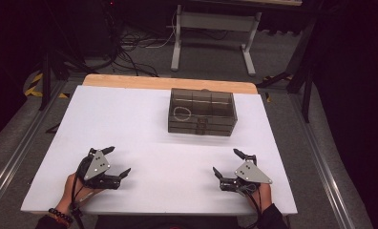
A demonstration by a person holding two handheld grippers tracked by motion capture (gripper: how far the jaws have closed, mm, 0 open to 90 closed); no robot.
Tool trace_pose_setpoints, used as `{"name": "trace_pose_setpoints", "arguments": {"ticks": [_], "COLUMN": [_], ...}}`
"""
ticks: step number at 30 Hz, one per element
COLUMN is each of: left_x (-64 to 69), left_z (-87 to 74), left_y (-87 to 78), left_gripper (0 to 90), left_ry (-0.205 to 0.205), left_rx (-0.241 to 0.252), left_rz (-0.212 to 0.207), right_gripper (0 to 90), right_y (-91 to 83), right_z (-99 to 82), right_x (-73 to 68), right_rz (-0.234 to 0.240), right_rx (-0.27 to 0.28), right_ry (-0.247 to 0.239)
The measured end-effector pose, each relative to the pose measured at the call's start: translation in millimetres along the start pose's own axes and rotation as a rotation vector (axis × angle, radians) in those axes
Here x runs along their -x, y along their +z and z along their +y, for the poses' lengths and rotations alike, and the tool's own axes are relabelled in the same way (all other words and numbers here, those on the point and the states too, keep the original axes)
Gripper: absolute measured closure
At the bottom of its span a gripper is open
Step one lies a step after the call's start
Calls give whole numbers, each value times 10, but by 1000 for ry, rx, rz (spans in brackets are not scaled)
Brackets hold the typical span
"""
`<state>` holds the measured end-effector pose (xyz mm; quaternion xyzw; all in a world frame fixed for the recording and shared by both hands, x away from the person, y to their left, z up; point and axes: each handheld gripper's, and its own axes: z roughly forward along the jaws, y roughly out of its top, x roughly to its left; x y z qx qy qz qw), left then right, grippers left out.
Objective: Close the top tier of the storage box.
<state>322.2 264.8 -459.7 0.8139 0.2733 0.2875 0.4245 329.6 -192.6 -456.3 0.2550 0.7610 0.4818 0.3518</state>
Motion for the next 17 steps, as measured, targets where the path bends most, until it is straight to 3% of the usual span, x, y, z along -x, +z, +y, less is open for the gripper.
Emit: {"name": "trace_pose_setpoints", "arguments": {"ticks": [5,13,17], "left_x": [23,-6,-3], "left_z": [-5,-37,-18], "left_y": [2,-90,-64], "left_gripper": [102,103,103], "left_ry": [18,-15,-9], "left_rx": [-12,6,1], "left_rz": [-2,25,23], "right_gripper": [84,85,87], "right_y": [-25,15,15], "right_z": [-1,41,39], "right_x": [12,7,23], "right_rz": [-5,4,5], "right_rx": [4,21,24], "right_ry": [-10,-17,-13]}}
